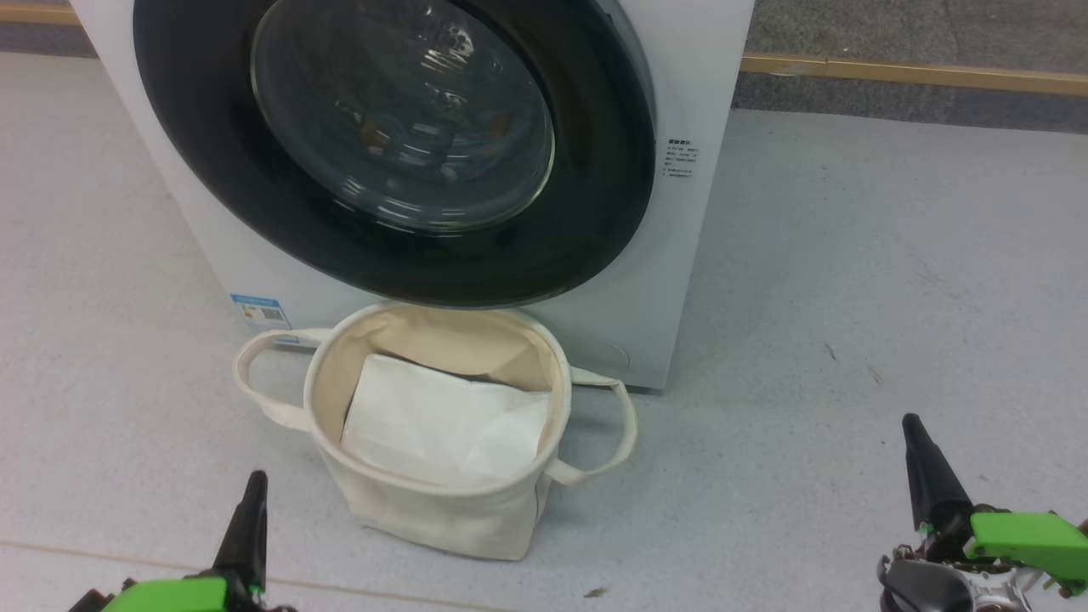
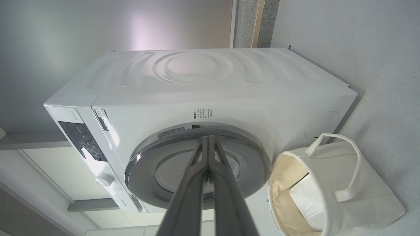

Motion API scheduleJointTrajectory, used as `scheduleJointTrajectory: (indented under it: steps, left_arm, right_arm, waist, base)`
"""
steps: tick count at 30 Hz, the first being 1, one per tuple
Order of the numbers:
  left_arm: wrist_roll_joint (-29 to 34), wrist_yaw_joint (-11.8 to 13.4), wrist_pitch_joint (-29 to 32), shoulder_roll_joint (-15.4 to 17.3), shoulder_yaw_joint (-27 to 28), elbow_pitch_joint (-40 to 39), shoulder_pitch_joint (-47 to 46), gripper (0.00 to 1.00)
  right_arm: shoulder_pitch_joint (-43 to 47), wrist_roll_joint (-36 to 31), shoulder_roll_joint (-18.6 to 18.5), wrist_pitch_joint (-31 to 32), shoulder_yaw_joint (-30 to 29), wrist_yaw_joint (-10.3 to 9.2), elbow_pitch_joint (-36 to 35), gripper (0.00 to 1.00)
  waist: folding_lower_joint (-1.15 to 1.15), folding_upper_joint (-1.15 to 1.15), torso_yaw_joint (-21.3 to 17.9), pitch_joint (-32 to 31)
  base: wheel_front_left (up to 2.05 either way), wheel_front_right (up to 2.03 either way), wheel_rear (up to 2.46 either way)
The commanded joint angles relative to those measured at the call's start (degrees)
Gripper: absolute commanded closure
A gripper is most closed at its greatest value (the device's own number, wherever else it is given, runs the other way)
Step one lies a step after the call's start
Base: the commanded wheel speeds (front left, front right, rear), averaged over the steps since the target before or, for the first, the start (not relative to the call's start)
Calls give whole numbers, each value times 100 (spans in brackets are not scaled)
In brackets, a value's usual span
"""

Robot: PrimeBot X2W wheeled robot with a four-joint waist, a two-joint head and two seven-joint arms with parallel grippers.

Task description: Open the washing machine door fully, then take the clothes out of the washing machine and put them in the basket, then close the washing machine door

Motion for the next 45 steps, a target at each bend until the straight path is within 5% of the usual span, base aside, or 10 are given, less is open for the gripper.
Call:
scheduleJointTrajectory:
  steps: [1,45]
  left_arm:
    - [-24,-40,26,31,194,-219,-244,100]
    - [-24,-40,26,31,194,-219,-244,100]
  right_arm:
    - [-84,34,-34,42,114,1,-217,100]
    - [-84,34,-34,42,114,1,-217,100]
  waist:
    - [0,0,0,0]
    - [0,0,0,0]
  base:
    - [0,0,0]
    - [0,0,0]
